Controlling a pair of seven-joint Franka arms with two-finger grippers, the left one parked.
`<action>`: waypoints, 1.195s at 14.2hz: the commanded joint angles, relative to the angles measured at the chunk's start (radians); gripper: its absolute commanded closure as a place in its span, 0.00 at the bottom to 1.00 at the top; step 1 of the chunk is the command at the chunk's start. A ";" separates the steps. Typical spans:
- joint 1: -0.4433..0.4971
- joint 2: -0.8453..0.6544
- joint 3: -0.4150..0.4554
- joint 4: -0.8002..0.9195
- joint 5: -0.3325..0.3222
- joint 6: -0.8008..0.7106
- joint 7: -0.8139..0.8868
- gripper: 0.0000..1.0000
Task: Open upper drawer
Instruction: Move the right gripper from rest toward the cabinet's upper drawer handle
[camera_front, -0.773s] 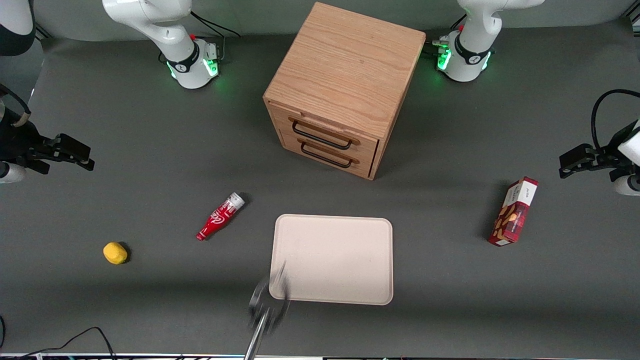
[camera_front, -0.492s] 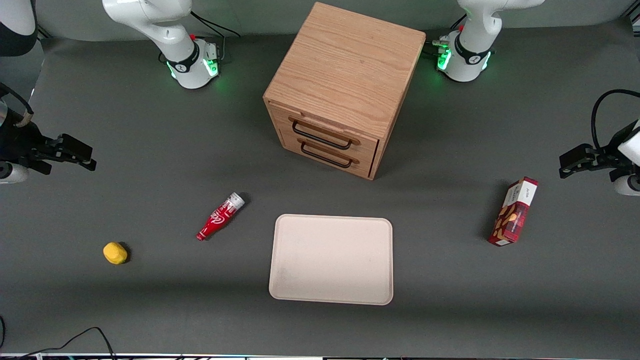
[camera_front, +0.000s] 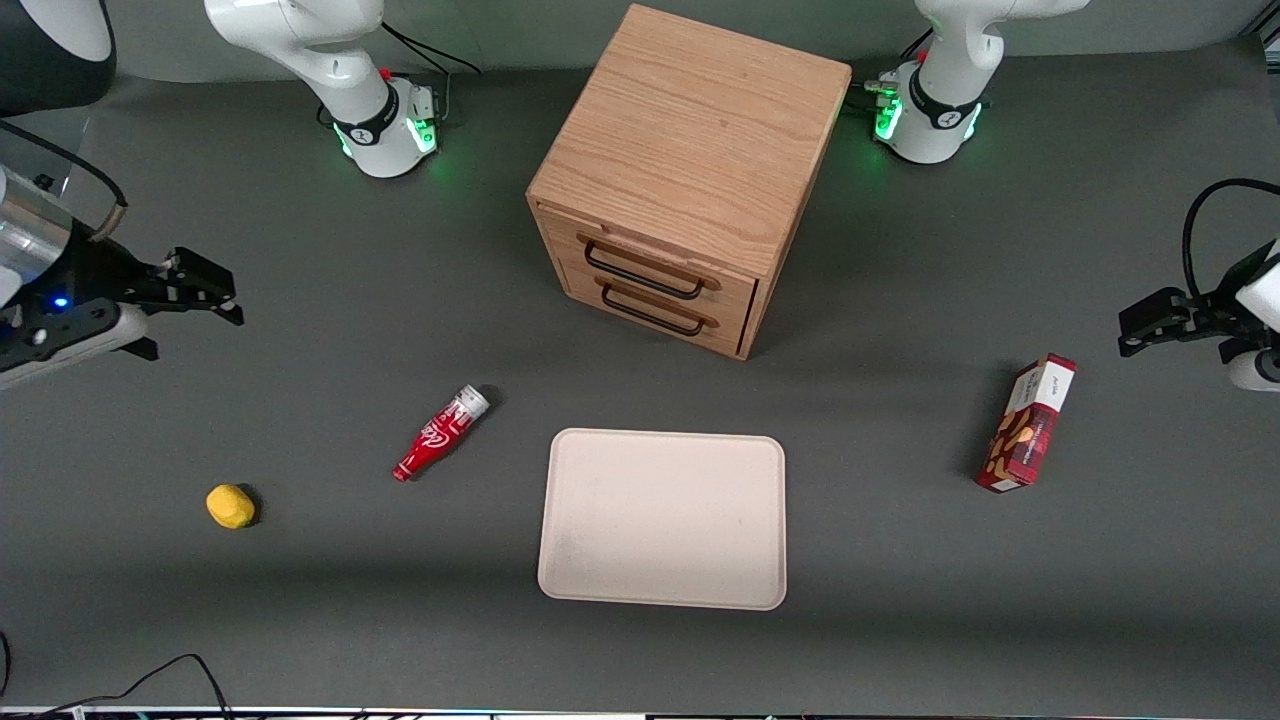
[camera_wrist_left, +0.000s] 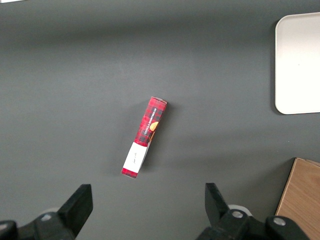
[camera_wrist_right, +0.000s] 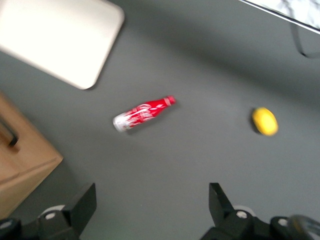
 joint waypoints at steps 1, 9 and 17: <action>0.000 0.020 0.038 0.017 0.048 -0.021 -0.178 0.00; 0.005 0.046 0.189 0.018 0.129 0.066 -0.450 0.00; 0.017 0.095 0.380 0.018 0.122 0.145 -0.261 0.00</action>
